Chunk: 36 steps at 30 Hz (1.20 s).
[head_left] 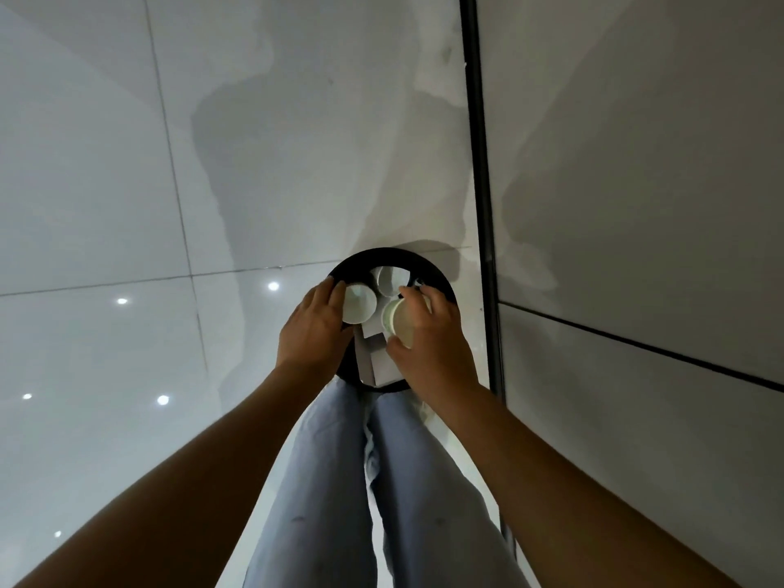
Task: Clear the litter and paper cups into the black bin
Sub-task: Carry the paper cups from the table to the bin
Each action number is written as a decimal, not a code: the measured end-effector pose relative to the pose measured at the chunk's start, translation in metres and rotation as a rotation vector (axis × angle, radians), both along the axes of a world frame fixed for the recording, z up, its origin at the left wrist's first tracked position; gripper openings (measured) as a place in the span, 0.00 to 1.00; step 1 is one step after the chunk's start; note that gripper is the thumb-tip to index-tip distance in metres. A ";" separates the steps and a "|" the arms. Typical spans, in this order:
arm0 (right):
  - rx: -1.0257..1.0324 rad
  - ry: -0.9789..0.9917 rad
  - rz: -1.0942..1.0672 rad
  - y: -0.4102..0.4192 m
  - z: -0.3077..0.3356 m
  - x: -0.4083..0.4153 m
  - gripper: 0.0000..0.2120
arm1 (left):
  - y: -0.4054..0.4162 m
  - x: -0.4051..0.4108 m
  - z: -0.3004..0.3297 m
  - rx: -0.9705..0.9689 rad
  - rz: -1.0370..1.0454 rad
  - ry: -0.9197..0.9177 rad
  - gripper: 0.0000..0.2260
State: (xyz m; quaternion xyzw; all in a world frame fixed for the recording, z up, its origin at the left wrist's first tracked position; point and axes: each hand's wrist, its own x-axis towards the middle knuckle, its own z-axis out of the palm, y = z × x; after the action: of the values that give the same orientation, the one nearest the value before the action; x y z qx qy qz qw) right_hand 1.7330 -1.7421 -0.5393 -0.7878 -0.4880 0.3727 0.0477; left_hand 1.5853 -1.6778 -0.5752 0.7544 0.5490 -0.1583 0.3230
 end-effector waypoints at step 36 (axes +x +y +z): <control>-0.114 -0.106 0.059 0.020 -0.053 -0.057 0.34 | 0.003 -0.070 0.006 -0.007 0.107 0.010 0.23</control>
State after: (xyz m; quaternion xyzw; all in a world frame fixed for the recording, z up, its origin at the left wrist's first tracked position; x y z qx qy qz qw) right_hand 1.6761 -1.7224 -0.5926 -0.7932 -0.4910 0.3587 -0.0341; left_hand 1.5151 -1.6751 -0.5689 0.7220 0.5897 -0.1467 0.3309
